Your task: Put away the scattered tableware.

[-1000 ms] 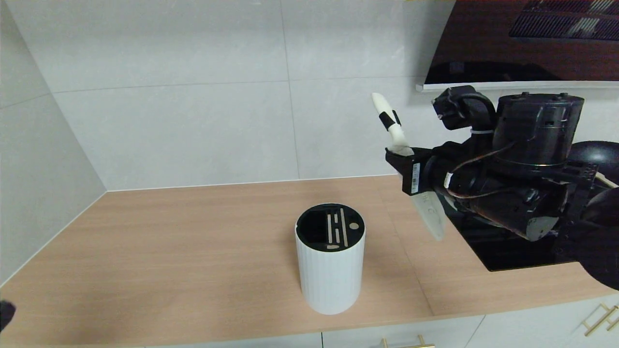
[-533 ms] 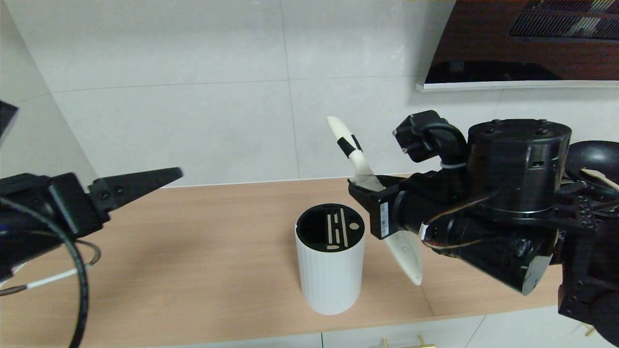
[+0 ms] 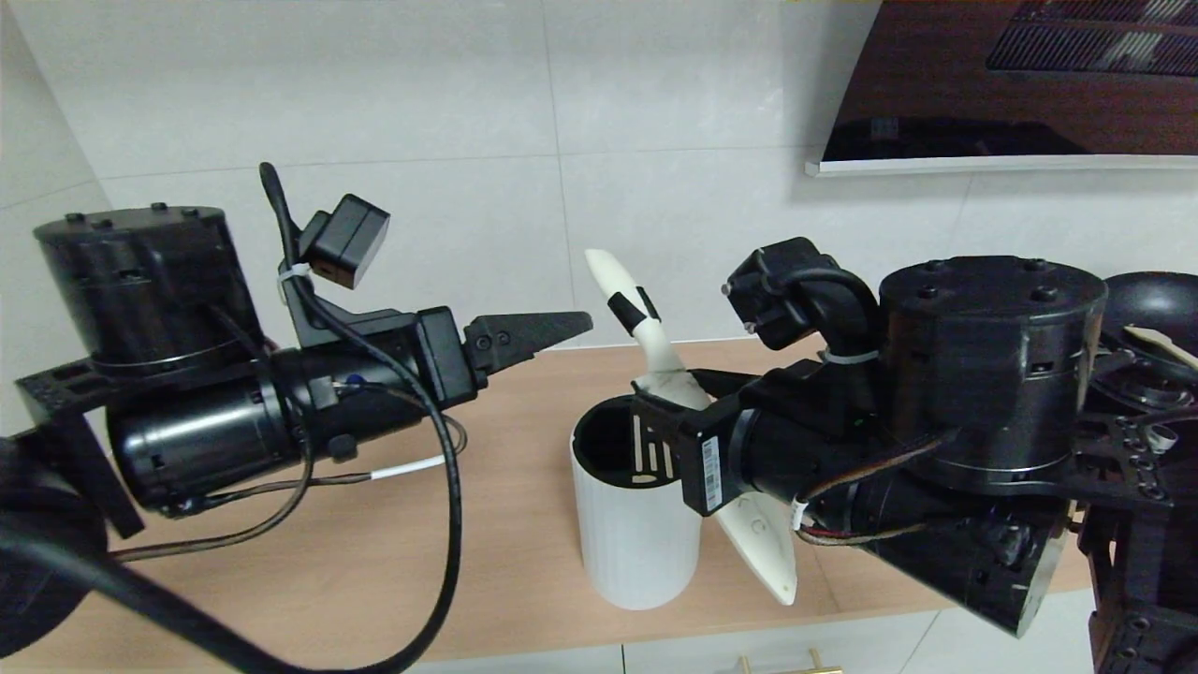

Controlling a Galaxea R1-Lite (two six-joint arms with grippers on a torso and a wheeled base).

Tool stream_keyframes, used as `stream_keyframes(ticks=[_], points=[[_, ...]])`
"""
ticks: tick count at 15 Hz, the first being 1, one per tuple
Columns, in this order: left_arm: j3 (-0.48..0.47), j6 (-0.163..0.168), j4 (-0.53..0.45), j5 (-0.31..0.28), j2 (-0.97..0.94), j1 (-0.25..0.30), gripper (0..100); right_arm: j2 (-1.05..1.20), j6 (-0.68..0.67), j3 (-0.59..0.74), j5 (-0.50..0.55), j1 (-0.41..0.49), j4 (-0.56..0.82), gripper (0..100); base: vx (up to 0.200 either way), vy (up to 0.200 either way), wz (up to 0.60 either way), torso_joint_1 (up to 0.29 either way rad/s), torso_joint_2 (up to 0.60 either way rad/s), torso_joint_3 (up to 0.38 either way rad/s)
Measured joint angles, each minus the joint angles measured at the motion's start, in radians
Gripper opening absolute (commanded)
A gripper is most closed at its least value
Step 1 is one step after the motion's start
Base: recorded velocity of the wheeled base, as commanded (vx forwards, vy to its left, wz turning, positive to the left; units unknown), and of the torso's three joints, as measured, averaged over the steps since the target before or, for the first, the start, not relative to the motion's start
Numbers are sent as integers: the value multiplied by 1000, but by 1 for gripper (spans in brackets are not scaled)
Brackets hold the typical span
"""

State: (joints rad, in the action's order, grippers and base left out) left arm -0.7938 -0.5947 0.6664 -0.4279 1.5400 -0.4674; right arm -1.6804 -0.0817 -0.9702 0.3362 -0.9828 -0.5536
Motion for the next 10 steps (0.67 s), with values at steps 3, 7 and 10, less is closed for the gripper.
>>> stream_keyframes(ticks=[3, 7, 10], points=[[4, -28, 104, 67, 70, -55, 100, -25, -7, -2, 4, -19, 4, 0, 0, 0, 0, 0, 0, 0], [6, -28, 108, 74, 95, -86, 100, -47, -9, -5, 20, -35, -4, 0, 0, 0, 0, 0, 0, 0], [6, -28, 116, 76, 104, -89, 100, -51, -9, -2, 25, -54, -5, 0, 0, 0, 0, 0, 0, 0]])
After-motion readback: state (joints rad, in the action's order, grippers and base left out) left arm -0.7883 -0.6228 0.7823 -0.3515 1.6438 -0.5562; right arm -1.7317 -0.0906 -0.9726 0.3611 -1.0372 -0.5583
